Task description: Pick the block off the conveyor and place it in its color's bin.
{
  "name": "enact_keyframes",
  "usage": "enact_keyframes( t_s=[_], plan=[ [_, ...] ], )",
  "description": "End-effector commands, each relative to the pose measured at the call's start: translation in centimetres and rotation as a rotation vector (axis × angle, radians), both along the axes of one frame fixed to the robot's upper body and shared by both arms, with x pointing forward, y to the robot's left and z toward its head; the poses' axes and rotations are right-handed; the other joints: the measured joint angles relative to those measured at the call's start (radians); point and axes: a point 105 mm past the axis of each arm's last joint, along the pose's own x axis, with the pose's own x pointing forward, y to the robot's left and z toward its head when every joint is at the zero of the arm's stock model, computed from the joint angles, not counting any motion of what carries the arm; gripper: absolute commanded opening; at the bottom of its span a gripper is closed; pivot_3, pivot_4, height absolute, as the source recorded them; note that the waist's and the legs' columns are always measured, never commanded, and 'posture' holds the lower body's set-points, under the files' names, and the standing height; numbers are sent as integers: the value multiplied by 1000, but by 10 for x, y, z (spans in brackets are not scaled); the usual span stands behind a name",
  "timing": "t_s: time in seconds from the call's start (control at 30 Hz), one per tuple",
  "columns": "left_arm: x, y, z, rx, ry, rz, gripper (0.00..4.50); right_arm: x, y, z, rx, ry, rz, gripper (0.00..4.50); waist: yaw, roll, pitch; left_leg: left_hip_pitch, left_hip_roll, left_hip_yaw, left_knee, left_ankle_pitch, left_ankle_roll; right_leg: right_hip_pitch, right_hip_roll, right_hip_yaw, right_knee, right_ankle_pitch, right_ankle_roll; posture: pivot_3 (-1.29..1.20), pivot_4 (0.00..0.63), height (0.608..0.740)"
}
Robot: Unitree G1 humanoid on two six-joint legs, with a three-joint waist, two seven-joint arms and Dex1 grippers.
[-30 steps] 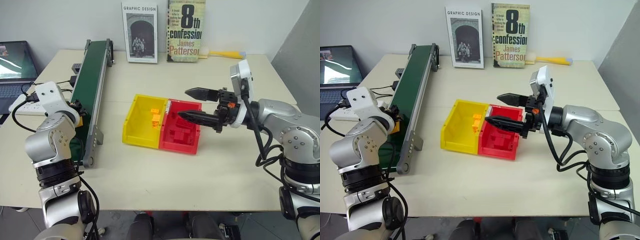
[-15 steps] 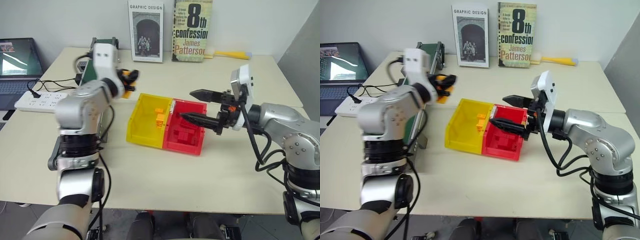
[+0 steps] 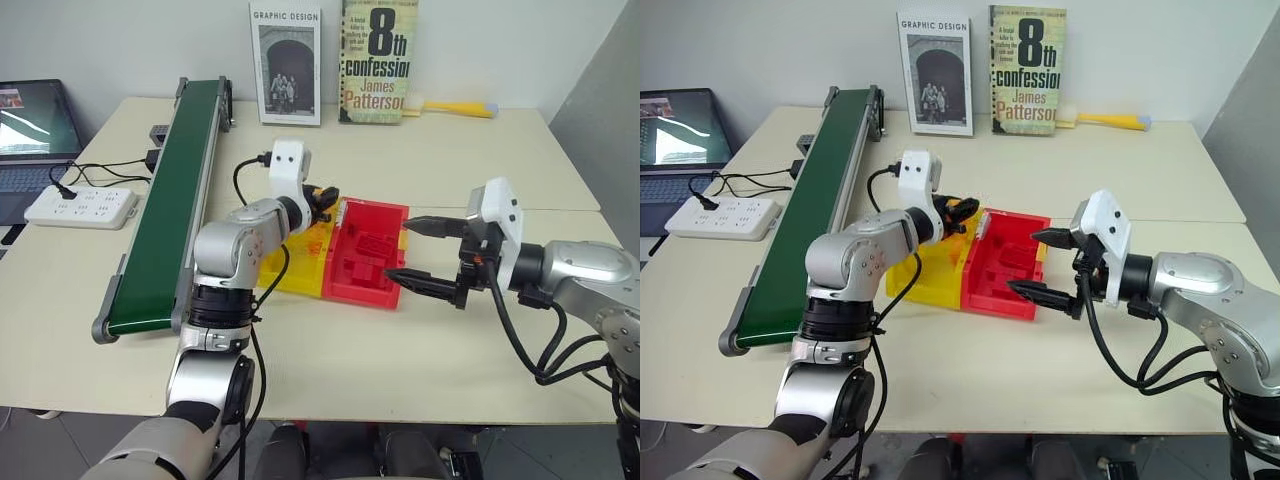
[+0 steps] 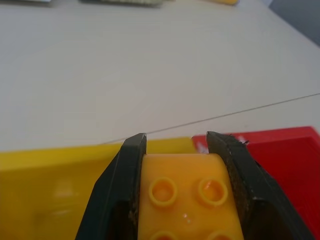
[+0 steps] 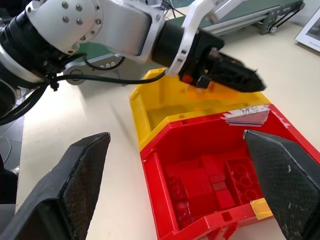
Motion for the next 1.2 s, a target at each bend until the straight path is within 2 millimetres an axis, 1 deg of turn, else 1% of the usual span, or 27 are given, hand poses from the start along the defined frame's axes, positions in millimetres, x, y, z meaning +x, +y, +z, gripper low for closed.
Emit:
enact_keyframes(
  t_s=[0.03, 0.1, 0.17, 0.2, 0.27, 0.3, 0.43, 0.5, 0.53, 0.57, 0.73, 0.9, 1.0, 1.1, 1.17, 1.2],
  plan=[
    [-9, -1, 18, -3, -59, 2, 1534, -5, 0, 11, 10, -53, 1, 4500, 1, 0, 0, 0, 0, 0, 0, 0, 0, 0, 0, 0, 0, 0, 0, 0, 150, 740],
    [-10, -1, 19, -12, -62, 0, 1534, -5, 0, 12, 11, -53, -1, 4500, 2, 0, 0, 0, 0, 0, 0, 0, 0, 0, 0, 0, 0, 0, 0, 0, 150, 740],
    [-10, 1, 20, -23, -68, 3, 2238, -4, 0, 13, 14, -52, -2, 4500, 2, 0, 0, 0, 0, 0, 0, 0, 0, 1, -1, 0, 0, 0, 0, 0, 150, 740],
    [-10, 2, 21, -24, -71, 6, 2324, -3, 0, 13, 16, -52, -1, 4500, 2, 0, 0, 0, 0, 0, 0, 0, 1, 1, -1, 0, 0, 0, 0, 0, 150, 740],
    [-9, 5, 24, -21, -79, 18, 2745, -2, 0, 14, 19, -51, 1, 4500, 1, 0, 0, 0, 0, 0, 0, 1, 1, 1, -1, 0, 0, 0, 0, 0, 150, 740],
    [-9, 7, 24, -21, -81, 22, 2867, -2, 0, 14, 19, -51, 2, 4500, 1, 0, 0, 0, 0, 0, 0, 1, 1, 1, -1, 0, 0, 0, 0, 0, 150, 740],
    [-11, 11, 26, -19, -83, 28, 3776, 0, 1, 14, 22, -49, 7, 4500, 1, 0, 0, 0, 0, 0, 0, 1, 1, 1, -1, 0, 0, 0, 0, 0, 150, 740],
    [-12, 14, 29, -19, -85, 32, 4122, 1, 1, 14, 26, -48, 10, 4500, 1, 0, 0, 0, 0, 0, 0, 1, 1, 1, -1, 0, 0, 0, 0, 0, 150, 740],
    [-12, 16, 30, -20, -88, 36, 4378, 2, 2, 14, 30, -47, 12, 4500, 1, 0, 0, 0, 0, 0, 0, 1, 1, 1, -1, 0, 0, 0, 0, 0, 150, 740],
    [-12, 19, 33, -20, -91, 37, 4475, 3, 2, 14, 34, -45, 13, 4500, 1, 0, 0, 0, 0, 0, 0, 1, 1, 1, -1, 0, 0, 0, 0, 0, 150, 740],
    [-17, 41, 49, 11, -127, -18, 4475, 13, -5, 16, 40, -44, -2, 4500, -2, 0, 0, 0, 0, 0, 0, 1, 2, 1, -1, 0, 1, 0, 0, 0, 150, 740],
    [-40, 64, 63, 115, -164, -237, 4475, 25, -16, 18, 17, -53, -14, 4500, -2, 0, 0, 0, -1, 0, 0, 1, 1, 0, 0, -1, 0, 0, 0, 0, 150, 740],
    [-64, 78, 68, 228, -171, -403, 4475, 31, -25, 19, -21, -51, -5, 4500, -3, 0, 0, 0, 0, 0, 0, 1, 1, 0, 0, -1, 0, 0, 0, 0, 150, 740],
    [-74, 95, 71, 280, -158, -464, 4475, 34, -30, 19, -42, -48, 1, 4500, -3, 1, 0, 0, 0, 1, -1, 1, 1, 0, -1, -1, -1, 0, 0, 0, 150, 740],
    [-83, 101, 74, 290, -156, -516, 4475, 36, -32, 19, -46, -45, 4, 4500, -1, 1, 0, 1, 0, 0, -1, 1, 2, 0, -1, -2, -1, 0, 0, 0, 150, 740],
    [-83, 105, 73, 301, -148, -513, 4475, 36, -33, 19, -45, -45, 5, 4500, -1, 1, 0, 0, 0, 0, -1, 1, 2, 0, -1, -3, -1, 0, 0, 0, 150, 740]
  ],
)
